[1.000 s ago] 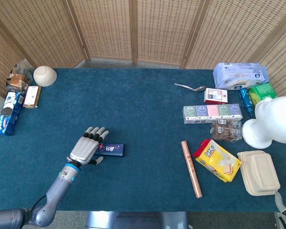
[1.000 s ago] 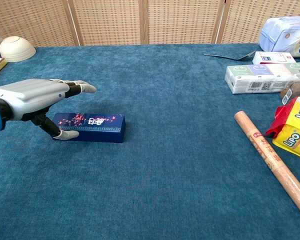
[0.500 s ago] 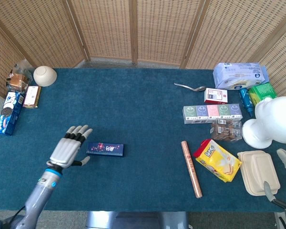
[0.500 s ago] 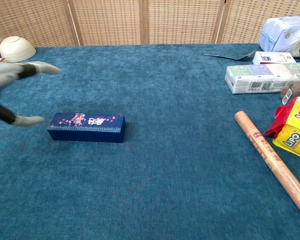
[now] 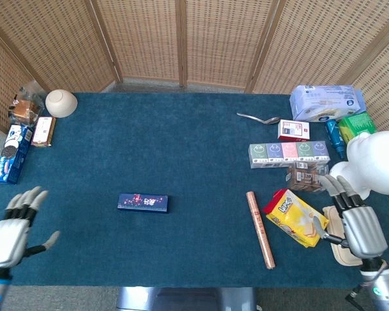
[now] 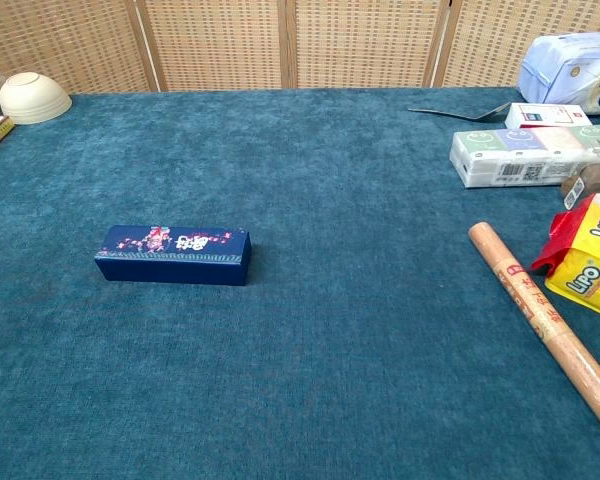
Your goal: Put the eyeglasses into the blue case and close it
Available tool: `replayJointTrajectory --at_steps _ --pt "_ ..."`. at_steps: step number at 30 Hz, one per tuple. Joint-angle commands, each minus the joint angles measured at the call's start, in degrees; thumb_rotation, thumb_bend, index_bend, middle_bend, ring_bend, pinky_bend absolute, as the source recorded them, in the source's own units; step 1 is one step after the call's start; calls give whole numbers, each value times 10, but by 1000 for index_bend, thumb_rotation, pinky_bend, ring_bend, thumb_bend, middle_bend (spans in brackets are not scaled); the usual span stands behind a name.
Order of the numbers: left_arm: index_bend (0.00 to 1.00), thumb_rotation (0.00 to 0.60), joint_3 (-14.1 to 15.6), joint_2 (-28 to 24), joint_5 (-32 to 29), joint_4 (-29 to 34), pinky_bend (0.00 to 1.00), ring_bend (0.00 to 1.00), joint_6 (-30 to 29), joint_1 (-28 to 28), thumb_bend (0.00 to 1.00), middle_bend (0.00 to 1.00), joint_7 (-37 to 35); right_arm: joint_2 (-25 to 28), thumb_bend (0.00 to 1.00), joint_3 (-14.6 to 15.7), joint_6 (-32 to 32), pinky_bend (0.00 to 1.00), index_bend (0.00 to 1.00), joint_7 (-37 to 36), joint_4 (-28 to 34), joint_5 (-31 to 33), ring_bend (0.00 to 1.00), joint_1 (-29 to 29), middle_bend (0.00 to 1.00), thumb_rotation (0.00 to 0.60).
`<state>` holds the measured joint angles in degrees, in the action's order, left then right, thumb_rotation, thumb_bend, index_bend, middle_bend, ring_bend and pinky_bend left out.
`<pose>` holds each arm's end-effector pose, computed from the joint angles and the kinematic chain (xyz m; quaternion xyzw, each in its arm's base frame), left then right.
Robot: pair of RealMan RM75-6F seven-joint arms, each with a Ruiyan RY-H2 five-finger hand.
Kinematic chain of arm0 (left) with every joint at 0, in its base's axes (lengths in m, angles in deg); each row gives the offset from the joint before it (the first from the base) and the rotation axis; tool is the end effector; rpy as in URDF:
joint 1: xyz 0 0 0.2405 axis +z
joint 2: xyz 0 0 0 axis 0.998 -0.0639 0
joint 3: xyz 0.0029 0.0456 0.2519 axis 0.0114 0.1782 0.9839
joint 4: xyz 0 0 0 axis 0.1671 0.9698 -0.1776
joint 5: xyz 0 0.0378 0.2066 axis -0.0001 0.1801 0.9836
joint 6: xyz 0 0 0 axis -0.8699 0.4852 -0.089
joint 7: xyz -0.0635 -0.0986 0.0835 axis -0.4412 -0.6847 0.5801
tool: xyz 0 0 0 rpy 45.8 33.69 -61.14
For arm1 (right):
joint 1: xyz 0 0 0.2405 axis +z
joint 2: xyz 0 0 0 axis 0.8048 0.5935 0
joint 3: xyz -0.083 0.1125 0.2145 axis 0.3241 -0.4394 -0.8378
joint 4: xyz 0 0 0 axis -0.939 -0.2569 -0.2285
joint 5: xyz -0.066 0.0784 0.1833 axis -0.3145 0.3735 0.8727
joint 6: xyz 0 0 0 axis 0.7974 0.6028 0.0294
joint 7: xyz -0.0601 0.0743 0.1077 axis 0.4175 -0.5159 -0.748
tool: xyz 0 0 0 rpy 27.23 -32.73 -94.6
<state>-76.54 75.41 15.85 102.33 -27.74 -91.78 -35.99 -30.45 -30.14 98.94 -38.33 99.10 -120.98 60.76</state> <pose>-0.2843 0.1435 0.1336 -0.5918 -0.4362 -0.3885 0.5554 -0.2659 -0.1972 0.1583 0.6199 -0.3502 0.4862 0.5066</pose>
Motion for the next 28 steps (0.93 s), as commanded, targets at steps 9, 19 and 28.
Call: replayJointTrajectory --at_steps 9,19,28 --pt "0 461 14 -13 7 -80 0 0 -95 100 249 0 -97 -50 460 -10 -56 223 0 107 -6 15 15 46 82 338" --pt "0 452 -8 -14 10 -89 0 0 -115 126 249 0 -77 -64 456 -7 -56 218 0 144 -3 24 15 53 94 453" --pt "0 459 -23 -15 16 -77 0 0 -98 120 250 0 -63 -64 456 -6 -58 218 0 138 -5 34 15 57 94 456"
